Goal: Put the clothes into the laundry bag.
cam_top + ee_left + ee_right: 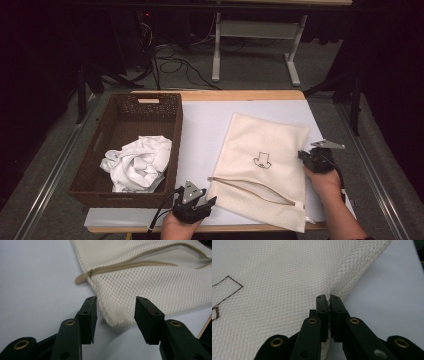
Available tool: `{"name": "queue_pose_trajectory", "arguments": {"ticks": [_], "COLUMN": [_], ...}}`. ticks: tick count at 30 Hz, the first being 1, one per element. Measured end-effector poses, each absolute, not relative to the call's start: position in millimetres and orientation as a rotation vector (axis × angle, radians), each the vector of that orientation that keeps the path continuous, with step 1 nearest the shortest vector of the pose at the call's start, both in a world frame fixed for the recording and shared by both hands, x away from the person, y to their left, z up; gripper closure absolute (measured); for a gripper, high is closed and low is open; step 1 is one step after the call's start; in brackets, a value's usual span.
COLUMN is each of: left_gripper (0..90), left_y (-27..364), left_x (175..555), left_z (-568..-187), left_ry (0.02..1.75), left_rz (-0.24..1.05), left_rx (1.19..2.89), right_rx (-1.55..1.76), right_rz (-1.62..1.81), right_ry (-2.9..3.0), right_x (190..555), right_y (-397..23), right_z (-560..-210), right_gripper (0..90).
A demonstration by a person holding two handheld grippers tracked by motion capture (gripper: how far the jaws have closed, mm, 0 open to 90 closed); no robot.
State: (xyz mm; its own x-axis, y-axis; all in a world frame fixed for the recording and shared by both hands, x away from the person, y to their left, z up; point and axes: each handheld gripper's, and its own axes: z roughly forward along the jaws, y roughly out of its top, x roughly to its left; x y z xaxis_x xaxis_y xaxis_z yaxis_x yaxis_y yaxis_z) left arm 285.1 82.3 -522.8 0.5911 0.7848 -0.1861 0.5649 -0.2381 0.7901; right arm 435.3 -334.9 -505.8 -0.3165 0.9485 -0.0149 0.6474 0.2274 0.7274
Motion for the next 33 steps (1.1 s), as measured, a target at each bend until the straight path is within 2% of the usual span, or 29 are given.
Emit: {"name": "queue_pose_trajectory", "arguments": {"ticks": [6,10,12,15,17,21,24,28,31,33], "left_gripper": [52.1,54.5,61.2,82.9,86.4,86.3,81.0,63.6,53.7,43.9], "left_y": [75.0,71.6,70.7,71.0,70.8,78.6,81.4,79.5,78.6,77.9], "left_x": [294.2,304.7,308.9,311.1,310.7,314.2,313.1,308.5,305.4,303.4], "left_z": [-527.9,-527.4,-527.3,-526.2,-524.7,-523.2,-522.9,-518.0,-513.6,-510.4], "left_ry": [1.096,1.110,1.099,1.105,1.105,1.160,1.164,1.121,1.075,1.040], "left_rz": [0.318,0.303,0.296,0.313,0.391,0.502,0.518,0.509,0.488,0.482], "left_rx": [1.955,1.946,1.956,1.946,1.956,1.951,1.939,1.924,1.910,1.904], "right_rx": [1.499,1.478,1.449,1.415,1.384,1.304,1.246,1.201,1.179,1.177], "right_rz": [0.897,0.925,0.953,1.022,1.045,1.073,1.091,1.140,1.164,1.167], "right_ry": [1.987,1.947,1.923,1.927,1.944,1.986,2.014,2.038,2.030,2.020], "right_x": [412.9,399.5,389.1,373.6,364.3,345.9,334.0,324.7,320.1,317.7], "right_y": [-364.5,-369.3,-367.3,-362.6,-358.1,-345.4,-336.7,-327.7,-321.3,-317.4], "right_z": [-505.3,-501.3,-498.6,-496.4,-495.7,-492.3,-489.9,-487.9,-485.4,-484.3], "right_gripper": [85.6,65.7,56.4,50.2,47.3,42.4,38.2,30.0,20.1,8.6]}}
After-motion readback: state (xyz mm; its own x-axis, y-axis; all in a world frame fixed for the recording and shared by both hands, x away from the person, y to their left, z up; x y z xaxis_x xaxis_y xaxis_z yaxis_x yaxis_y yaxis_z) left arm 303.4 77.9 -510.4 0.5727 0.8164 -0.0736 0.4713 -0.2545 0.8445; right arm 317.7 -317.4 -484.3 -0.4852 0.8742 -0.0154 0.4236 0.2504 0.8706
